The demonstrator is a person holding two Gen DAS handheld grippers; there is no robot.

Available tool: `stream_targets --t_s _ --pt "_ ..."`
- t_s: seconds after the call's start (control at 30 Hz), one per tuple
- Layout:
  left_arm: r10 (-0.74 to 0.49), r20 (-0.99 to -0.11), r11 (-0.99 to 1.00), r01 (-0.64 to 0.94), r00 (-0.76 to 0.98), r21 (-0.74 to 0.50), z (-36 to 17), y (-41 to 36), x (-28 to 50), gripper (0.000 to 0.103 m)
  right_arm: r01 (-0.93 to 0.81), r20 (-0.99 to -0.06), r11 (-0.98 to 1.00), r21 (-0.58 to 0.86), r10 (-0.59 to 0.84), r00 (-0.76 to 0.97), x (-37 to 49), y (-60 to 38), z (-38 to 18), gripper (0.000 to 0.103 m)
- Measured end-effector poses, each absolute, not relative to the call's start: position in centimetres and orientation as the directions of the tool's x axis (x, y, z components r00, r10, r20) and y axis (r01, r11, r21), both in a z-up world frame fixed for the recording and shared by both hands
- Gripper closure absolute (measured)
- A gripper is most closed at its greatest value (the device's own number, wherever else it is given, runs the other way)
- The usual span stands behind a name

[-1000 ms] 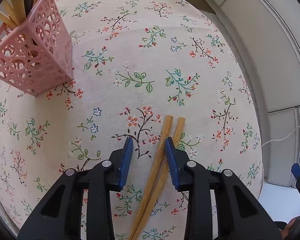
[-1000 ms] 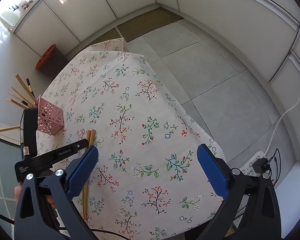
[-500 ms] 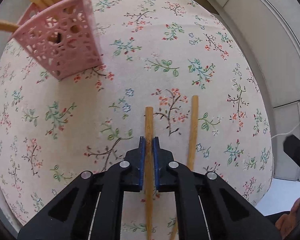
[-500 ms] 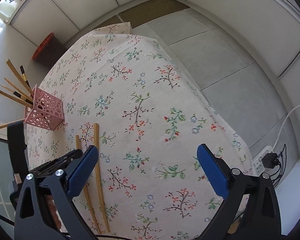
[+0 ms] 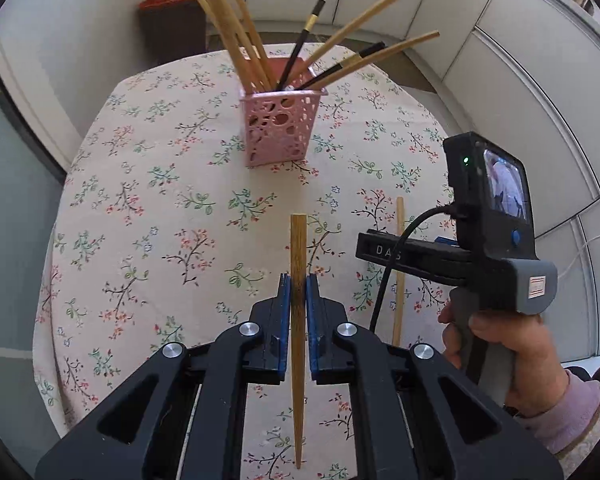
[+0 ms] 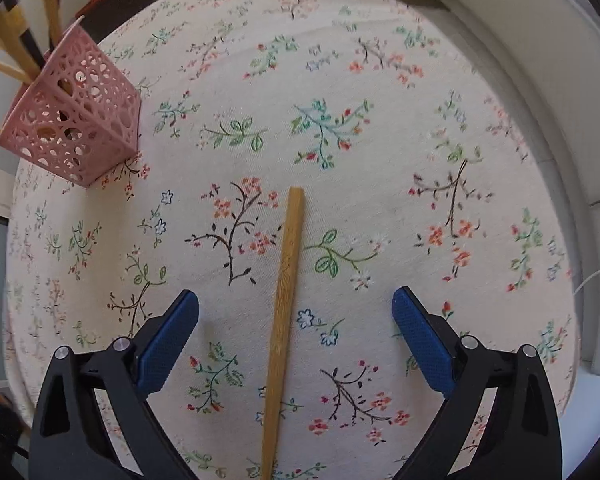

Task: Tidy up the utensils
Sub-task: 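Grasp one wooden chopstick with the left tool while the right tool grasps the other, then lift both wooden chopsticks upright and carry them over the pink holder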

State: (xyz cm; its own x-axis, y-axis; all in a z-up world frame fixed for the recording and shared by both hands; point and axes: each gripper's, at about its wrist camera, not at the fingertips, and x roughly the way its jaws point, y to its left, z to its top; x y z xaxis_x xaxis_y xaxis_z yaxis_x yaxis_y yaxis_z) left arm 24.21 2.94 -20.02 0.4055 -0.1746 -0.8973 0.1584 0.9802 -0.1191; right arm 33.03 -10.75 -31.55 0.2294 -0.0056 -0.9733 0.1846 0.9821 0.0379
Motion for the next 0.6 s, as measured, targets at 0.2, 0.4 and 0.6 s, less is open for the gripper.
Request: stream_targets --t_s 0.2,0.4,0.6 --pt "-0.186 -0.860 0.982 0.112 0.475 -0.151 -17.9 4.4 22.6 0.096 0.185 -0.963 0.970 0.157 0.108 0.247 31.8 -11.5 -30.3 0.095" --pt "-0.214 -0.827 0.977 0.133 0.520 -0.169 -15.5 4.6 20.4 0.096 0.113 -0.884 0.977 0.181 0.111 0.455 27.6 -12.5 -23.6 0.095" --pt "-0.217 -0.797 0.976 0.150 0.563 -0.159 -12.7 4.2 18.8 0.096 0.024 -0.794 0.990 0.140 0.098 0.600 23.8 -13.6 -16.9 0.095"
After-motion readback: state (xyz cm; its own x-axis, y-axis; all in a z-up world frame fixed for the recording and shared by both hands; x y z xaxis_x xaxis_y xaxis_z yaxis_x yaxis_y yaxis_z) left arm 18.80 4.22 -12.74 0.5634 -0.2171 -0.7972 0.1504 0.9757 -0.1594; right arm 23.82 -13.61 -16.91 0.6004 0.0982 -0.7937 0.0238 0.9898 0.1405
